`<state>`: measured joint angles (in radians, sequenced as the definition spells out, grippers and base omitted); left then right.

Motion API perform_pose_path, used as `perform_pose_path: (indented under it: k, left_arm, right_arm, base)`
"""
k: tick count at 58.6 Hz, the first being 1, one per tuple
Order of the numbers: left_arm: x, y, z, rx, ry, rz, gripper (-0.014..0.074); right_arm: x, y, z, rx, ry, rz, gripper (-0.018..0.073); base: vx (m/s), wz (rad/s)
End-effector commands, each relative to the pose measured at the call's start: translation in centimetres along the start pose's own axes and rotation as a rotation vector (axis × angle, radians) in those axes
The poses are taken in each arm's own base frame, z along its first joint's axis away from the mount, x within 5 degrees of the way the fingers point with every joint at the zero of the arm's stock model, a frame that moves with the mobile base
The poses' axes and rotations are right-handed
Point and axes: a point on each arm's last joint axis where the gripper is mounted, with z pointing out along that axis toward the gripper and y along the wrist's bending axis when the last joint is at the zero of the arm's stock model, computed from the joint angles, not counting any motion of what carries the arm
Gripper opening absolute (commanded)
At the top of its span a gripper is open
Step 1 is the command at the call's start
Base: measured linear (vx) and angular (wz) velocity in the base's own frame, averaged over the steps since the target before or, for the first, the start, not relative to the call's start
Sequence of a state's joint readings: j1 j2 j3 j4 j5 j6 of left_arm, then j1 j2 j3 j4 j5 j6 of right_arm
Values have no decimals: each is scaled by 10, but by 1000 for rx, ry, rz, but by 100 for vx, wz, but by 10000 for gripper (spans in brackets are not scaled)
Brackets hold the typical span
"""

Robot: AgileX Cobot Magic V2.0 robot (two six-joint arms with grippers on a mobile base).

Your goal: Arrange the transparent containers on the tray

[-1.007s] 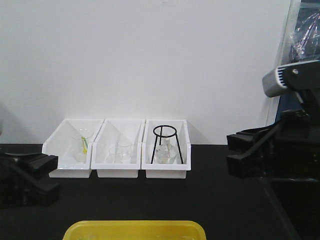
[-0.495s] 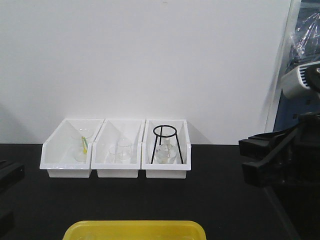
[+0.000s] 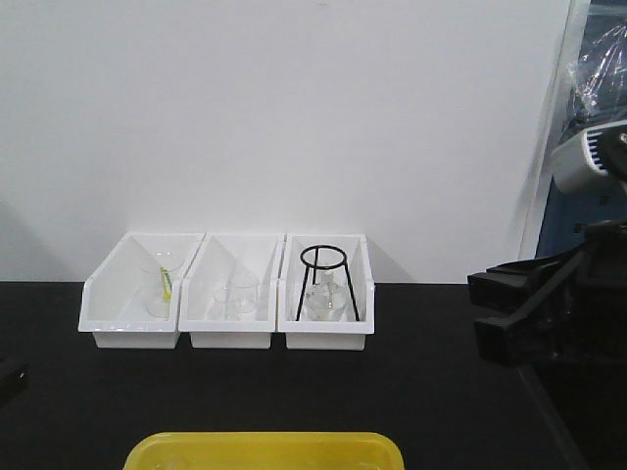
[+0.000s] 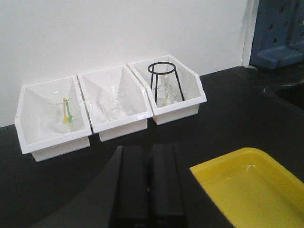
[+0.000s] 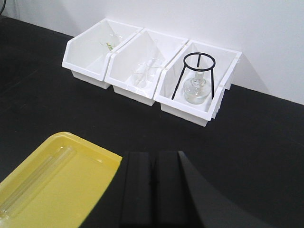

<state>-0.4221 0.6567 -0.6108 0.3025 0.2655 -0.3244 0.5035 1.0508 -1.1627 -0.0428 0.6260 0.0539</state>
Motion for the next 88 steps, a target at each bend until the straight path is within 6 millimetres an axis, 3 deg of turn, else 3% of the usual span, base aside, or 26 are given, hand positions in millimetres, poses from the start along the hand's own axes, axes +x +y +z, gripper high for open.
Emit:
perform_pose_path:
  k: [1, 14, 20, 26, 33, 40, 88]
  left_arm:
    - [5, 0, -23, 25, -160, 2, -6]
    - [78, 19, -65, -186, -198, -44, -6]
    - [106, 22, -74, -283, -228, -8, -6]
    - [130, 23, -66, -312, -232, 27, -6]
    - [161, 23, -51, -292, -294, -58, -6]
    - [161, 24, -51, -295, -256, -140, -6]
    - [161, 24, -51, -296, -251, -132, -6]
  right_arm:
    - [-17, -1, -13, 7, -127, -12, -13]
    - [-17, -1, -13, 7, -127, -12, -13]
    - [-17, -1, -13, 7, -127, -12, -13]
    - [-17, -1, -13, 7, -121, -12, -13]
    - [-16, -1, -11, 8, -108, -12, -13]
    - [-15, -2, -11, 9, -103, -13, -13]
    - [-14, -2, -11, 14, -96, -19, -13]
  base:
    - [0, 0]
    - [0, 0]
    - [0, 0]
    - [0, 0]
    - [0, 1]
    - [0, 0]
    - [0, 0]
